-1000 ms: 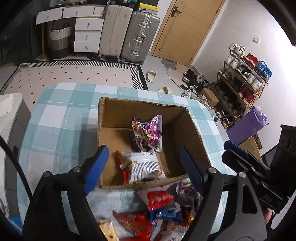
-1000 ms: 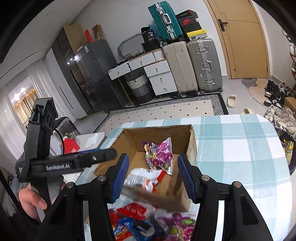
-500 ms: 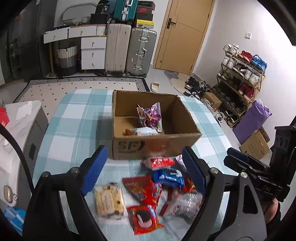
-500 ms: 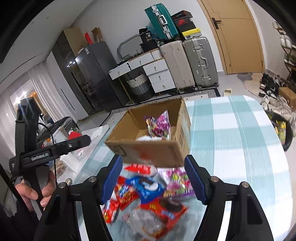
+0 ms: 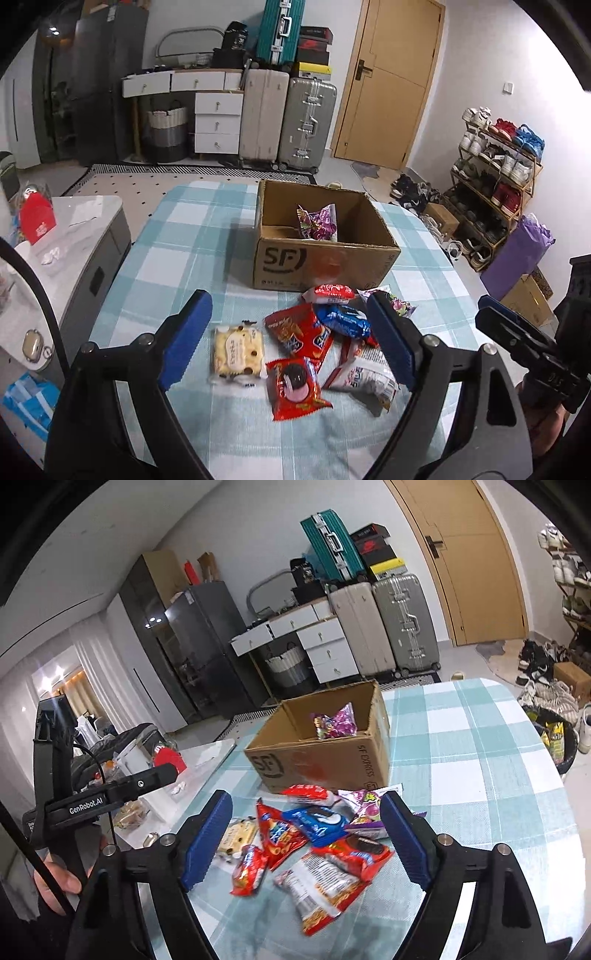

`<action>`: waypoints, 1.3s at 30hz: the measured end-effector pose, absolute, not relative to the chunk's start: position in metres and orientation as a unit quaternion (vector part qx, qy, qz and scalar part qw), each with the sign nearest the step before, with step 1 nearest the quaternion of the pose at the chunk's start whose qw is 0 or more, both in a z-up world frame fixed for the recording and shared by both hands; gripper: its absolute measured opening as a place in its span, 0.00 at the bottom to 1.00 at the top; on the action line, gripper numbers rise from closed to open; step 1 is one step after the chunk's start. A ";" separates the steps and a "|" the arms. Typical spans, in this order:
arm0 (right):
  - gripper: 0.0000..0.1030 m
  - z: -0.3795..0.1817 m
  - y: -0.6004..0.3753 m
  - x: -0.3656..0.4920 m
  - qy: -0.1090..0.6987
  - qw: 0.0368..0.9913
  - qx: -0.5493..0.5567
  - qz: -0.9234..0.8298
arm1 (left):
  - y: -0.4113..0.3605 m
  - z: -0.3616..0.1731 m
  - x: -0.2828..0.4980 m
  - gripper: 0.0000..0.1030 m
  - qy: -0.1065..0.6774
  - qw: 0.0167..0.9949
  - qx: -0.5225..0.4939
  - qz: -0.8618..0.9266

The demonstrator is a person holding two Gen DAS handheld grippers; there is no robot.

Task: Organize snacks
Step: 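Move both open tools back to the snack pile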

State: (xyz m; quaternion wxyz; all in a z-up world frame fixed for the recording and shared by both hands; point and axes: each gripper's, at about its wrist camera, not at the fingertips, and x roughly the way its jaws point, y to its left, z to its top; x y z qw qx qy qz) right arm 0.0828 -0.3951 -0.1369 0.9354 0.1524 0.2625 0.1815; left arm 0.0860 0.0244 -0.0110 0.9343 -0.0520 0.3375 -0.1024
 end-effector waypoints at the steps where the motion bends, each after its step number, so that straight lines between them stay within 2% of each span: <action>1: 0.83 -0.136 -0.394 0.078 0.259 0.936 0.152 0.182 | 0.025 -0.011 0.080 0.85 0.335 0.935 -0.050 -0.100; 10: 0.93 -0.136 -0.389 0.045 0.242 0.943 0.144 0.180 | 0.022 -0.017 0.049 0.87 0.329 0.939 -0.034 -0.100; 12: 0.96 -0.139 -0.389 0.042 0.243 0.943 0.143 0.176 | 0.021 -0.021 0.049 0.92 0.328 0.939 -0.028 -0.097; 13: 0.96 -0.142 -0.389 0.041 0.244 0.943 0.143 0.173 | 0.020 -0.023 0.050 1.00 0.329 0.939 -0.027 -0.095; 23: 0.97 -0.183 -0.390 0.054 0.293 0.927 0.159 0.171 | 0.031 -0.071 0.058 0.99 0.338 0.937 -0.038 -0.081; 32: 0.97 -0.225 -0.391 0.080 0.348 0.901 0.189 0.179 | 0.032 -0.129 0.084 0.99 0.386 0.918 -0.045 -0.077; 39: 0.97 -0.243 -0.375 0.098 0.373 0.893 0.167 0.188 | 0.032 -0.150 0.097 0.99 0.405 0.910 -0.042 -0.078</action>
